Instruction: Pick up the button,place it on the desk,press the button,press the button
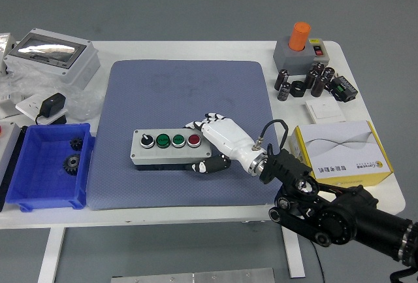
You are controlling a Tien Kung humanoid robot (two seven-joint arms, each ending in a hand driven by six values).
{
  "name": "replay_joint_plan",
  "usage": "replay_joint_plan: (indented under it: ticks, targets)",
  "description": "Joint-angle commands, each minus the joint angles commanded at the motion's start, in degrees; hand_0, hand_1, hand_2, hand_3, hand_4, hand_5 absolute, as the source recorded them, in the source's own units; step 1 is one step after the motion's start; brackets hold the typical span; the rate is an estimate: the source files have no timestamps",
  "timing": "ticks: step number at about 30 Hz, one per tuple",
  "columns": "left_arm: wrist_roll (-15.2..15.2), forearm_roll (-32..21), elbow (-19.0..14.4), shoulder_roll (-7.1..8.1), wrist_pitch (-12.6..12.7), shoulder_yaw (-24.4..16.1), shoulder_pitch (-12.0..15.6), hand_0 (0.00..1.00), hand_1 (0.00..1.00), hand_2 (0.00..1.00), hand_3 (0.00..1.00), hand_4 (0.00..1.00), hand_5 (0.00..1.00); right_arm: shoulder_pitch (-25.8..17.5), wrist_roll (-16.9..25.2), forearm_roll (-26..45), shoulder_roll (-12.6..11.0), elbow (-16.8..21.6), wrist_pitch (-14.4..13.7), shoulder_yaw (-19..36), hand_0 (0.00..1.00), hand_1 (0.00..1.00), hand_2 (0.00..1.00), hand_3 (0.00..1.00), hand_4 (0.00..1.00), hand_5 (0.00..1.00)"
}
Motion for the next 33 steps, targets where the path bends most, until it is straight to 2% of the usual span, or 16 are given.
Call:
replay_joint_plan:
  ticks: [4, 5, 10, 11, 16, 17, 20, 33]
  targets:
    - [0.0, -0.1, -0.1, -0.01, 0.1, 0.0, 0.1, 0.713, 0.692, 0.69, 0.823, 0.456, 0.844, -0.1, 0.1, 0.7, -0.2, 0.4, 0.2, -0.1, 0.935, 0.846, 0.854, 0.855, 0.596, 0.099]
    - [0.0, -0.1, -0.1, -0.01, 0.0, 0.0, 0.1, 0.714, 0.695, 0.684, 0.818, 0.451, 0.864, -0.1, 0.1, 0.9, -0.2, 0.5, 0.3, -0.1, 0.951, 0.87, 0.92, 0.998, 0.72, 0.178]
    - [0.2, -0.1, 0.0, -0.03, -0.2, 0.0, 0.0, 0.714, 0.695, 0.684, 0.818, 0.451, 0.864, -0.2, -0.1, 1.6, -0.4, 1.2, 0.7, -0.2, 0.951, 0.87, 0.92, 0.998, 0.72, 0.178]
    - [0.2, -0.1, 0.0, -0.04, -0.3, 0.0, 0.0, 0.716, 0.697, 0.68, 0.817, 0.452, 0.874, -0.2, -0.2, 1.7, -0.5, 1.3, 0.8, -0.1, 0.977, 0.9, 0.955, 0.998, 0.783, 0.212]
    - [0.9, -0.3, -0.2, -0.06, -0.6, 0.2, 0.1, 0.716, 0.697, 0.68, 0.817, 0.452, 0.874, -0.3, -0.1, 3.6, -1.0, 2.9, 1.7, 0.1, 0.977, 0.9, 0.955, 0.998, 0.783, 0.212]
    - [1.0, -0.4, -0.2, -0.06, -0.6, 0.2, 0.1, 0.716, 0.697, 0.679, 0.813, 0.455, 0.872, -0.3, -0.1, 3.9, -1.0, 3.1, 1.9, 0.2, 0.98, 0.908, 0.969, 0.998, 0.831, 0.244]
    - [1.2, -0.5, -0.2, -0.07, -0.7, 0.3, 0.2, 0.716, 0.697, 0.679, 0.813, 0.455, 0.872, -0.4, -0.2, 4.6, -1.2, 3.7, 2.4, 0.4, 0.98, 0.908, 0.969, 0.998, 0.831, 0.244]
    - [1.2, -0.7, -0.1, -0.09, -0.8, 0.5, 0.2, 0.719, 0.699, 0.676, 0.808, 0.458, 0.863, -0.6, 0.1, 12.7, -4.8, 8.5, 5.5, 1.2, 0.998, 0.914, 0.998, 0.998, 0.875, 0.27]
